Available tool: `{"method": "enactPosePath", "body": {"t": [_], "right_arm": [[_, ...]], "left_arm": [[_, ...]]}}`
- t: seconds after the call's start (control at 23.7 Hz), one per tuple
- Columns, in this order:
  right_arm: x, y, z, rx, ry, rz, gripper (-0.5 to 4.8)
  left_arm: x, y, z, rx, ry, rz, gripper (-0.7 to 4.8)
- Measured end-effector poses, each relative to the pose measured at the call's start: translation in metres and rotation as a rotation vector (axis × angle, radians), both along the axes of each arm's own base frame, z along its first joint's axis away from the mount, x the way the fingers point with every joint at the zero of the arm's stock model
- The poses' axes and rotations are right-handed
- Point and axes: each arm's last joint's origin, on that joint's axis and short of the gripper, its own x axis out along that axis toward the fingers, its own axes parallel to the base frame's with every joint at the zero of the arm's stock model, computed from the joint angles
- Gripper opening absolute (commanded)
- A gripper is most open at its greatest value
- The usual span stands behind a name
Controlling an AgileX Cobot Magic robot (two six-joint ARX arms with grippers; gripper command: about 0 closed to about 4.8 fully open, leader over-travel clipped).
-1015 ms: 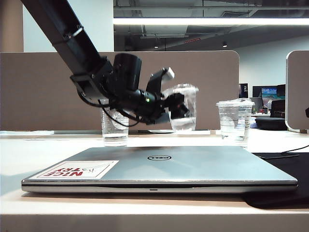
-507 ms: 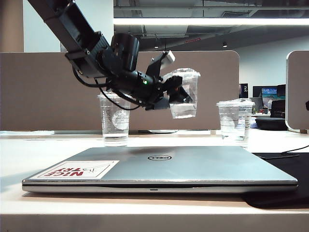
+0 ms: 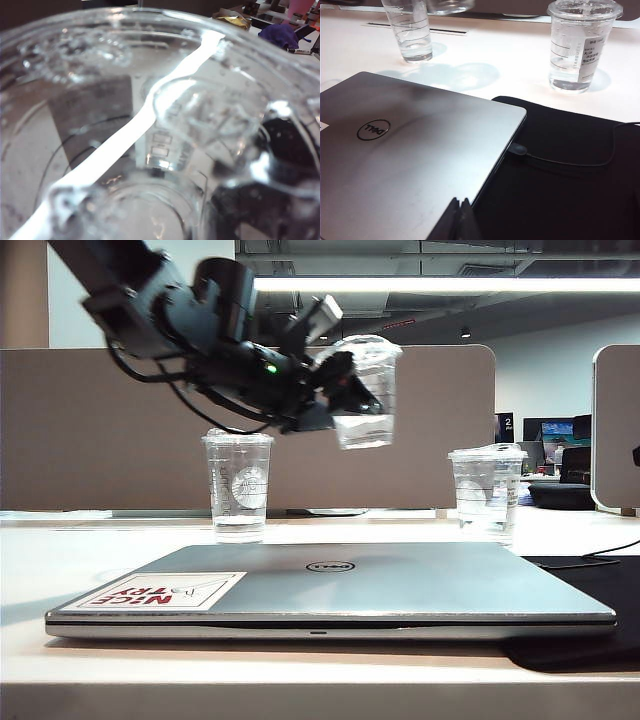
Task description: Pick up the coffee cup on the middle and place it on the left side of the laptop.
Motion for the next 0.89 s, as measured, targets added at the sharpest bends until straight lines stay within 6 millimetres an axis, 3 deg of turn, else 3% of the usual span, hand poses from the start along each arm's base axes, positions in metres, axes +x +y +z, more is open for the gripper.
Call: {"method": "enactPosePath", "body": {"t": [0.17,0.3,0.51,0.89], "right_arm": [[0.0,0.0,0.0,0.001,-0.001,0.0,-0.05],[0.0,0.0,0.0,0.001,-0.001,0.0,-0.05],[0.0,0.0,0.001,0.003,-0.007,0.0,-0.05],[-0.001,0.0,0.001,0.006,-0.014,0.0,-0.05]], "left_arm": [[-0.02,0.026,0.003,0.003,-0.007,0.048,3.0],[-0.064,0.061,0.01,-0.008,-0.047,0.105,3.0],[-0.099,0.088,0.01,-0.009,-0.091,0.151,3.0],[-0.144,0.13,-0.035,0.028,-0.086,0.3,2.99]]}}
